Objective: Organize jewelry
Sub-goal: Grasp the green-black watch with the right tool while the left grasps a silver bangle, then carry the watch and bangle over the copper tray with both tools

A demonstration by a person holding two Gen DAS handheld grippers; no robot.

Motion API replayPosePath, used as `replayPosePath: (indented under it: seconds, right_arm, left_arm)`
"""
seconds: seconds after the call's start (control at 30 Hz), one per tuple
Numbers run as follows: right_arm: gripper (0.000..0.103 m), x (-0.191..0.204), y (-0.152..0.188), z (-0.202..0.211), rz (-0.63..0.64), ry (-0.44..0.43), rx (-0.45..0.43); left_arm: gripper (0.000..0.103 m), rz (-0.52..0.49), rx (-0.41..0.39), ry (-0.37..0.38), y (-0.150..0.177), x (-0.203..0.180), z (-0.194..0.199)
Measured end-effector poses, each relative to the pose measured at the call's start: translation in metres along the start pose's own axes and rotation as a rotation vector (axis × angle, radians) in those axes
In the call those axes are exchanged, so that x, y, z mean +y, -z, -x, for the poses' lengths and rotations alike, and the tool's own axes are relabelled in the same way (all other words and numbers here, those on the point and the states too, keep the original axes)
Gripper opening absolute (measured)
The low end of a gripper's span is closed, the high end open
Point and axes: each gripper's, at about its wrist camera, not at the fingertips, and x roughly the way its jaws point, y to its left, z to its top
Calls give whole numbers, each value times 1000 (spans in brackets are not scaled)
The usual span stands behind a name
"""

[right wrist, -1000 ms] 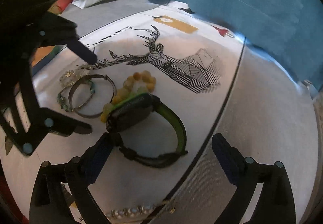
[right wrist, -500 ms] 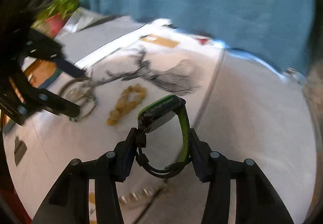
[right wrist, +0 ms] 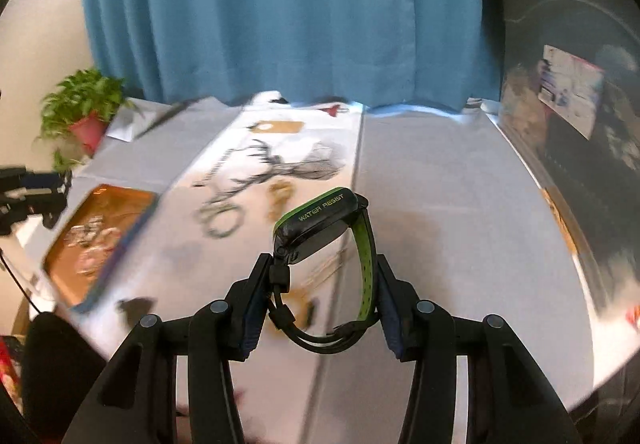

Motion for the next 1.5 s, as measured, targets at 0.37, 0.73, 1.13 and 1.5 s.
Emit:
replayPosePath:
  seconds: [0.37, 0.73, 1.13, 1.5]
  right_arm:
    - [50, 106, 82, 116, 12, -112, -49]
    - [50, 181, 136, 168, 101, -232, -16]
    - [50, 196, 141, 174, 132, -240, -15]
    - [50, 205, 131, 159, 148, -264, 2]
  left_arm:
    - [57, 162, -72, -81, 133, 19, 114]
    - [57, 225, -168, -82, 178, 21, 169]
    - [57, 222, -200, -99, 181, 27, 182]
    - [57, 272, -189, -140, 177, 50, 173]
